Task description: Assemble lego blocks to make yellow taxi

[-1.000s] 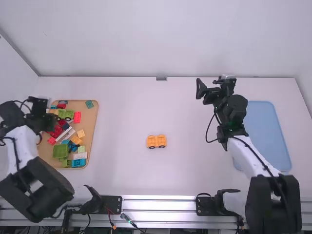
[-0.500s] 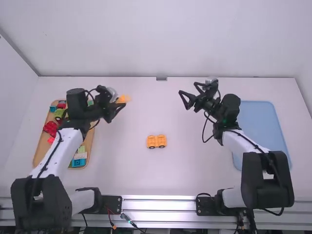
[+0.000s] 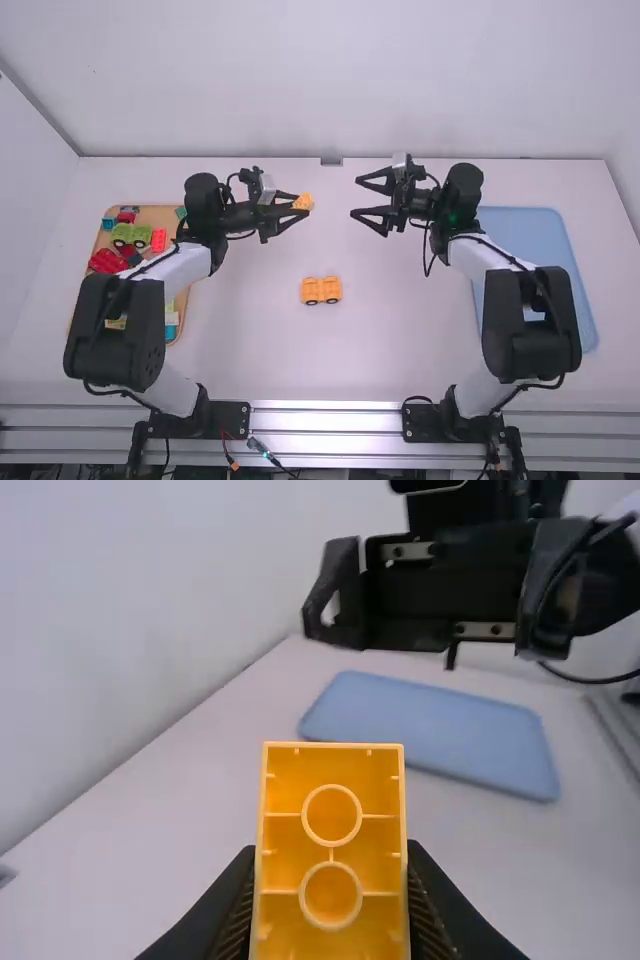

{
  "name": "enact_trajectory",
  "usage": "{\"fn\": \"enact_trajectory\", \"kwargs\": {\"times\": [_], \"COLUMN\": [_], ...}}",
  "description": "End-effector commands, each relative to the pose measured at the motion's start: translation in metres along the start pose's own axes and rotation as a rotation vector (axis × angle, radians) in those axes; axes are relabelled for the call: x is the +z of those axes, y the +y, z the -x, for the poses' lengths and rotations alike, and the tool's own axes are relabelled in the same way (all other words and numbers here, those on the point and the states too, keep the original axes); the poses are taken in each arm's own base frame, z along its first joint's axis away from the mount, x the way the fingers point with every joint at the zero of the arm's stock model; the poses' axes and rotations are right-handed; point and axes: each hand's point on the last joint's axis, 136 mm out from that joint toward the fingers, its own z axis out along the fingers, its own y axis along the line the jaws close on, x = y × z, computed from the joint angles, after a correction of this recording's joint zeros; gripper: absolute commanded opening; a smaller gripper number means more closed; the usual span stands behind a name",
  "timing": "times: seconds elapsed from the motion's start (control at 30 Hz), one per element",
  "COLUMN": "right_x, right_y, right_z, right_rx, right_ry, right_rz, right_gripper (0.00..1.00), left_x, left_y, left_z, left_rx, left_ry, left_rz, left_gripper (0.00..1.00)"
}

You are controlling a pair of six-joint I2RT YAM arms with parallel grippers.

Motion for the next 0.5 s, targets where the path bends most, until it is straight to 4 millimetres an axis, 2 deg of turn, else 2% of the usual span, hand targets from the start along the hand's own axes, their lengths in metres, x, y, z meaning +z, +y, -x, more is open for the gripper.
{"fn": "enact_trajectory", "kwargs": {"times": [0.0, 0.17, 0.23, 0.3, 0.33, 0.47], "right_x": [0.014, 0.031, 0.034, 0.037, 0.037, 0.042], "right_y": [0.013, 0.027, 0.030, 0.038, 0.038, 0.045], "right_z": [0.000, -0.004, -0.004, -0.003, -0.003, 0.001], "right_rx": [-0.028, -0.058, -0.061, -0.089, -0.090, -0.104], "right_ry": [0.019, 0.030, 0.032, 0.033, 0.033, 0.032], "right_rz": [0.116, 0.193, 0.209, 0.243, 0.244, 0.269], "right_gripper": [0.92, 0.89, 0.84, 0.75, 0.75, 0.64], "left_x": [0.010, 0.023, 0.024, 0.024, 0.024, 0.024], "left_y": [-0.019, -0.029, -0.031, -0.031, -0.031, -0.034], "left_z": [-0.003, 0.001, 0.001, 0.002, 0.002, 0.002], "left_rx": [-0.133, -0.113, -0.113, -0.154, -0.157, -0.194], "left_ry": [-0.004, -0.019, -0.019, -0.017, -0.017, -0.012], "left_rz": [-0.105, -0.144, -0.147, -0.149, -0.149, -0.164], "left_gripper": [0.02, 0.02, 0.02, 0.02, 0.02, 0.02]}}
